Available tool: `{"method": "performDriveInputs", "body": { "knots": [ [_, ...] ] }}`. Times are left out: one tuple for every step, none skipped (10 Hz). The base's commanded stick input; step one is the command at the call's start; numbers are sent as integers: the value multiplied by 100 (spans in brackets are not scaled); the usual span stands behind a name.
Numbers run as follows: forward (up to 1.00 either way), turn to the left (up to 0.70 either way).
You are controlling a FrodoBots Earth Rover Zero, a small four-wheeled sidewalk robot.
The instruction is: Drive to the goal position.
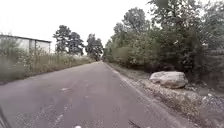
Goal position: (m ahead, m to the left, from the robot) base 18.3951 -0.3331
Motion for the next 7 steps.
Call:
{"method": "performDriveInputs", "body": {
  "knots": [
    [7,0],
    [7,0],
    [7,0],
    [7,0],
    [7,0],
    [7,0],
    [7,0]
  ]
}}
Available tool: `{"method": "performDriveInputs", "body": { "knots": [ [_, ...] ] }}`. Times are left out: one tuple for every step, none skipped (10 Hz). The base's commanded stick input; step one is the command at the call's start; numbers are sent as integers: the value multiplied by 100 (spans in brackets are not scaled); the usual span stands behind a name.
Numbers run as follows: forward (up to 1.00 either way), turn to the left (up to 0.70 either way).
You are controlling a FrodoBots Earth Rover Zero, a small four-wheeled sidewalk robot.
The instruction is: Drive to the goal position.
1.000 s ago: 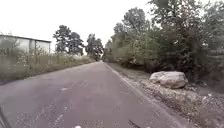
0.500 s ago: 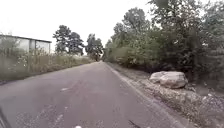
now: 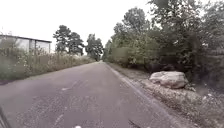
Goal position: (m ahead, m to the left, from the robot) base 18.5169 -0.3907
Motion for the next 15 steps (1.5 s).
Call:
{"method": "performDriveInputs", "body": {
  "knots": [
    [7,0],
    [7,0],
    [7,0],
    [7,0],
    [7,0],
    [7,0],
    [7,0],
    [7,0],
    [7,0],
    [7,0],
    [7,0],
    [7,0],
    [7,0],
    [7,0],
    [7,0]
  ]
}}
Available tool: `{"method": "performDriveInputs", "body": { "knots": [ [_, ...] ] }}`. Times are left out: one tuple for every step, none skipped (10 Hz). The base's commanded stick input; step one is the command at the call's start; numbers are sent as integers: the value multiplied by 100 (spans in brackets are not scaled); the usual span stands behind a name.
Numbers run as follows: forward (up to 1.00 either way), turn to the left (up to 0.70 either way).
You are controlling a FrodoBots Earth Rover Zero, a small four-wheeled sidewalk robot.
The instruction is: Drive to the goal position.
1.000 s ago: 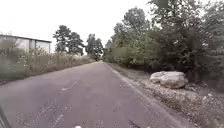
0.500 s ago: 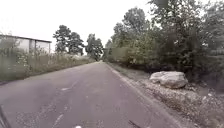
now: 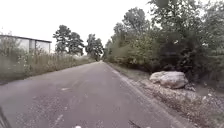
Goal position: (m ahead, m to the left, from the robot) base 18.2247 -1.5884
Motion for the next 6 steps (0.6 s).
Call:
{"method": "performDriveInputs", "body": {
  "knots": [
    [7,0],
    [7,0],
    [7,0],
    [7,0],
    [7,0],
    [7,0]
  ]
}}
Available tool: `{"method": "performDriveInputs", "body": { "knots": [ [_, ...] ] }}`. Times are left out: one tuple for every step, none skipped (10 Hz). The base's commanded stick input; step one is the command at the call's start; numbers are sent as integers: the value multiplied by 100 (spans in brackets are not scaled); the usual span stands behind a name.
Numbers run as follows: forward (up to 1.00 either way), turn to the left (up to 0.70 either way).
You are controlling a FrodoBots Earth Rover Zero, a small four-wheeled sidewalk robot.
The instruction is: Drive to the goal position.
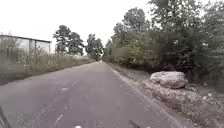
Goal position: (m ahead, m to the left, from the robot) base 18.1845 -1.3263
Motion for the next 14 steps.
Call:
{"method": "performDriveInputs", "body": {
  "knots": [
    [7,0],
    [7,0],
    [7,0],
    [7,0],
    [7,0],
    [7,0],
    [7,0],
    [7,0],
    [7,0],
    [7,0],
    [7,0],
    [7,0],
    [7,0],
    [7,0]
  ]
}}
